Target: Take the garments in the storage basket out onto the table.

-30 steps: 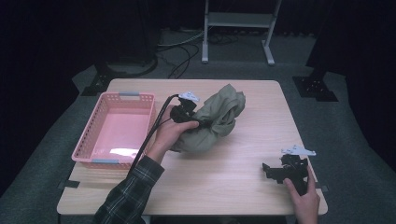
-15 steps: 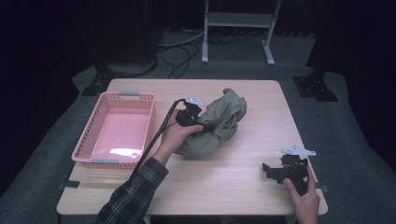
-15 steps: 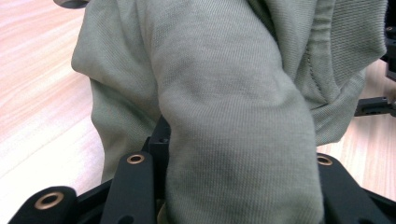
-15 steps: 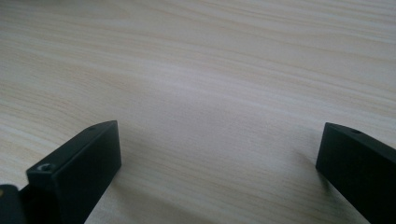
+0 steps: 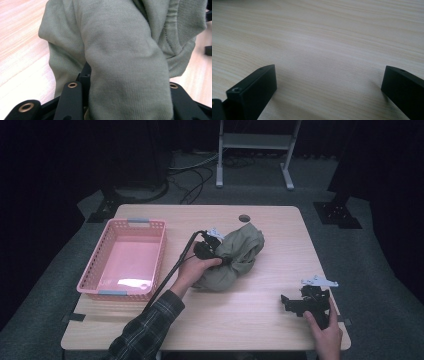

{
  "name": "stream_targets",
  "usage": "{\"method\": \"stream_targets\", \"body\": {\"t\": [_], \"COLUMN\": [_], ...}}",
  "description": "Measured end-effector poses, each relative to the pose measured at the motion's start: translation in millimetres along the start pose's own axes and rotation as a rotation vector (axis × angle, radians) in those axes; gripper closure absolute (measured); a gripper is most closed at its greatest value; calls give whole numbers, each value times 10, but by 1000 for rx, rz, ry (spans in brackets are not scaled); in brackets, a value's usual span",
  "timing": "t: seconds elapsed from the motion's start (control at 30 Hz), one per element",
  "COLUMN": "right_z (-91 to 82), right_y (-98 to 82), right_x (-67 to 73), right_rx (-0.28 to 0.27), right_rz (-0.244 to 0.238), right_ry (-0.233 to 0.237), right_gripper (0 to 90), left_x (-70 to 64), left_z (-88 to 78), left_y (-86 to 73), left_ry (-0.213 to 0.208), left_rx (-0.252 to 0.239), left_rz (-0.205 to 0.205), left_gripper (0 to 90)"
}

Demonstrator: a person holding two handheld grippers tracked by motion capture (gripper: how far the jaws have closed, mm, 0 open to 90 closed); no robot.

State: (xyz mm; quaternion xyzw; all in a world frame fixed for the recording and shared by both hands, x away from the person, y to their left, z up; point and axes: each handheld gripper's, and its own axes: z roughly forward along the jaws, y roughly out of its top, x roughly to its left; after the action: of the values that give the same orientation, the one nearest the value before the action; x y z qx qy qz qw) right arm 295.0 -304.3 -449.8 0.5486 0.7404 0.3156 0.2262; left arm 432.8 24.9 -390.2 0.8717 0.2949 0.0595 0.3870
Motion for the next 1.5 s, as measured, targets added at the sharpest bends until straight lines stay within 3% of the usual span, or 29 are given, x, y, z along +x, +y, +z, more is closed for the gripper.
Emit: {"method": "stream_targets", "body": {"t": [0.23,0.47,0.77,1.23,1.5], "right_z": [0,0,0,0,0], "right_y": [0,0,0,0,0], "right_x": [0,0,0,0,0], "right_rx": [0,0,0,0,0], "right_rz": [0,0,-1,-1,-1], "right_ry": [0,0,0,0,0], "right_gripper": [0,0,0,0,0], "left_x": [-24,-62,-77,-86,-86], "left_z": [104,210,259,286,237], "left_y": [-20,-47,-59,-57,-33], "left_ry": [21,70,77,91,89], "left_rx": [19,56,70,69,59], "left_rz": [9,39,47,61,53], "left_gripper": [552,547,523,368,201]}}
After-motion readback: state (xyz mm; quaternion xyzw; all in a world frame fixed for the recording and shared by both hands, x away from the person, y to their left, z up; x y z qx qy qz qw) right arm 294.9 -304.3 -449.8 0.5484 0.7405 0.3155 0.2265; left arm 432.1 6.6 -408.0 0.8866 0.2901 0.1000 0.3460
